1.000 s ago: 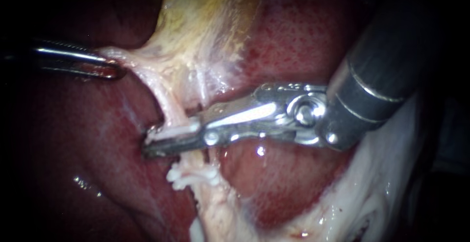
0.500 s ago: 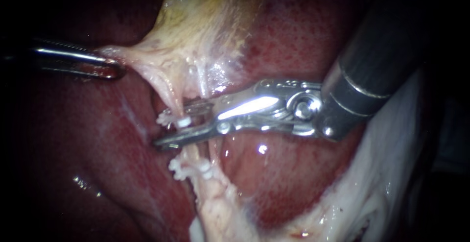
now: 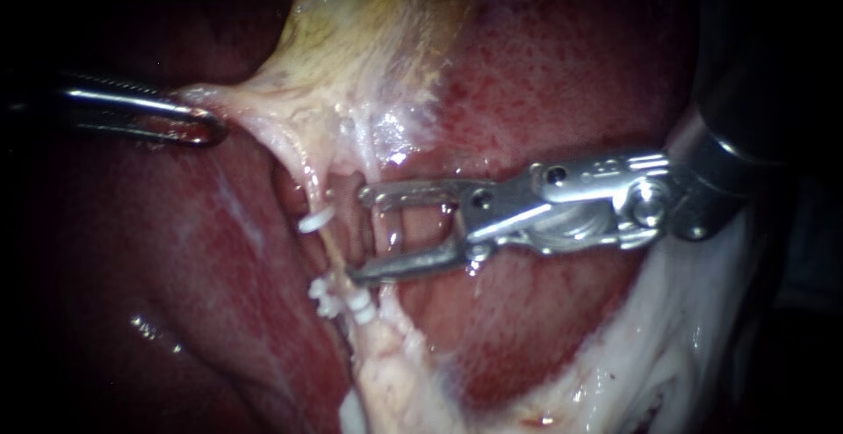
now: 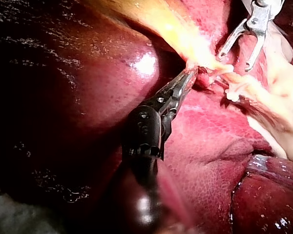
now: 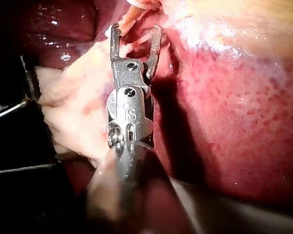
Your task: Going back third clip left tube
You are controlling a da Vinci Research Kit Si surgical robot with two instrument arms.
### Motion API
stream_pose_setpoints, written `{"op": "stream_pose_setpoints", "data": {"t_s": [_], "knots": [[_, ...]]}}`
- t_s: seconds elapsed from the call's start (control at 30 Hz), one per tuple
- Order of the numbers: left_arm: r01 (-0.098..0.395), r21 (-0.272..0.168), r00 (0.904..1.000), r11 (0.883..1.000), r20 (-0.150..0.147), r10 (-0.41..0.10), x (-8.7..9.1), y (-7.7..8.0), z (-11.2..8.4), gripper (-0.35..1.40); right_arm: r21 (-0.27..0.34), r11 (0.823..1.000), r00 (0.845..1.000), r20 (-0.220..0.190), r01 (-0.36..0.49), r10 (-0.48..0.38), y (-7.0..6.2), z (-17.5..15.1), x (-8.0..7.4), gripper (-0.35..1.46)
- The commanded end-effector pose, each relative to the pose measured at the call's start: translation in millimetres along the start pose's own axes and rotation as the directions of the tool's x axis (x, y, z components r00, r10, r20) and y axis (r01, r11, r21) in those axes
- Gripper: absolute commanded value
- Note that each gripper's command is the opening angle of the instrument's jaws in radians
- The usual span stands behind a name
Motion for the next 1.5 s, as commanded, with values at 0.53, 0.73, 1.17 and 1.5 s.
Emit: {"op": "stream_pose_setpoints", "data": {"t_s": [0.53, 0.73, 1.17, 1.5], "knots": [[0.000, -0.001, 1.0000, 1.000, 0.000, 0.000, 0.0, -0.1, 0.1, -0.35, -0.060, 0.990, 0.992, 0.015, 0.125, -0.124, -0.6, -9.6, -0.6, 0.50], [0.000, 0.004, 1.0000, 1.000, -0.001, 0.000, 0.0, -0.3, 1.0, -0.35, -0.027, 0.987, 0.987, 0.045, 0.159, -0.157, -0.4, -10.2, -0.6, 0.50], [-0.007, 0.025, 1.0000, 1.000, -0.006, 0.007, -0.7, -2.4, 6.2, -0.35, 0.002, 0.982, 0.974, 0.122, 0.190, -0.189, -0.3, -10.1, -0.6, 0.50], [-0.009, 0.029, 1.0000, 1.000, 0.002, 0.009, -1.1, -2.8, 7.1, -0.35, 0.013, 0.980, 0.972, 0.120, 0.201, -0.201, -0.3, -10.1, -0.6, 0.50]]}}
